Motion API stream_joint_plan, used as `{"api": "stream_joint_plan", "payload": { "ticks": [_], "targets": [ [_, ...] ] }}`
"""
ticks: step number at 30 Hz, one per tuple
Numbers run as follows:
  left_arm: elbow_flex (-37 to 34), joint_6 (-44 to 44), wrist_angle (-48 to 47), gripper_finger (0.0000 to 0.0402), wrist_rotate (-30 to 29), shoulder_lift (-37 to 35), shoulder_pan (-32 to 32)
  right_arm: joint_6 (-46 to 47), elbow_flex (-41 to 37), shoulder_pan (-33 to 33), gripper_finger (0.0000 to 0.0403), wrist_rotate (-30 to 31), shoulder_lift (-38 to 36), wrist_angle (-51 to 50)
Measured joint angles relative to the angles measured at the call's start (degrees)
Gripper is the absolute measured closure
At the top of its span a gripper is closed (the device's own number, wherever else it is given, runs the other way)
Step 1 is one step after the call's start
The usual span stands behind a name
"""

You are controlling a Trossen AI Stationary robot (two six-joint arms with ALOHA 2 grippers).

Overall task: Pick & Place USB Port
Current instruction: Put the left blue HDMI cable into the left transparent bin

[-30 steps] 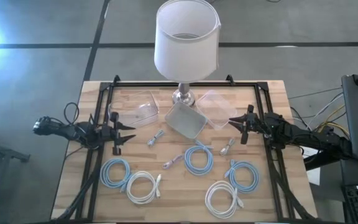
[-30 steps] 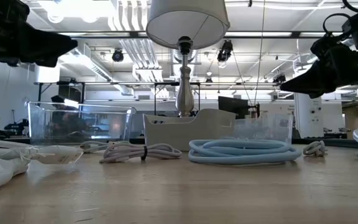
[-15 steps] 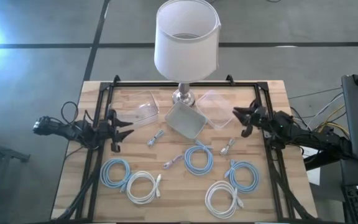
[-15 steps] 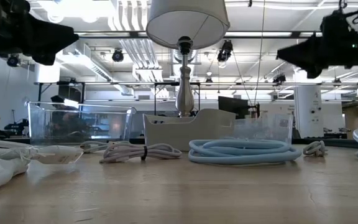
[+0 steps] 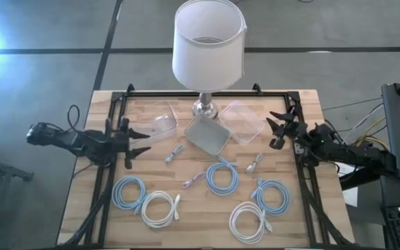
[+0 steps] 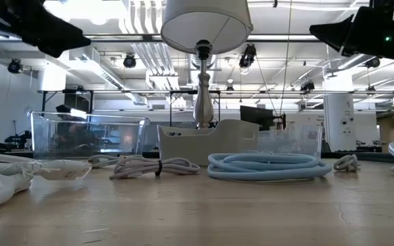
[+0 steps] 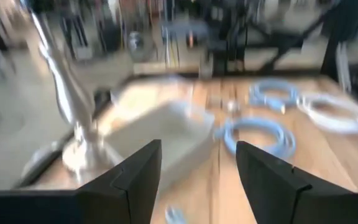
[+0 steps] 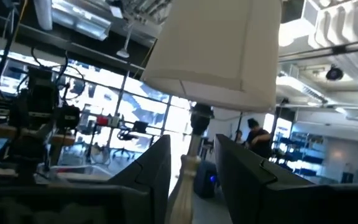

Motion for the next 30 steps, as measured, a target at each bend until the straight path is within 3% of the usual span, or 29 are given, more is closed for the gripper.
{"api": "stream_joint_plan", "payload": {
  "ticks": [5, 11, 20, 25, 30],
  "targets": [
    [11.1, -9.8, -18.5, 0.0195, 3.7, 9.1, 0.0, 0.2, 0.3, -0.1, 0.0276, 0.0, 2.1, 5.3],
    [17.8, -18.1, -33.9, 0.0203, 10.3, 19.5, -0.2, 1.7, 4.7, -0.1, 0.0240, -0.1, 6.9, 0.6],
    [14.6, -24.9, -36.6, 0.0218, 22.5, 29.9, -1.4, 4.0, 13.2, -0.1, 0.0201, 0.0, 20.8, -5.6],
    [12.6, -27.6, -36.4, 0.0216, 34.5, 34.8, -1.9, 2.1, 15.9, -0.1, 0.0200, 0.0, 26.6, -5.9],
    [12.4, -26.8, -36.3, 0.0218, 36.0, 38.6, -3.6, -1.2, 18.3, -0.1, 0.0200, 0.1, 30.6, -5.9]
  ]
}}
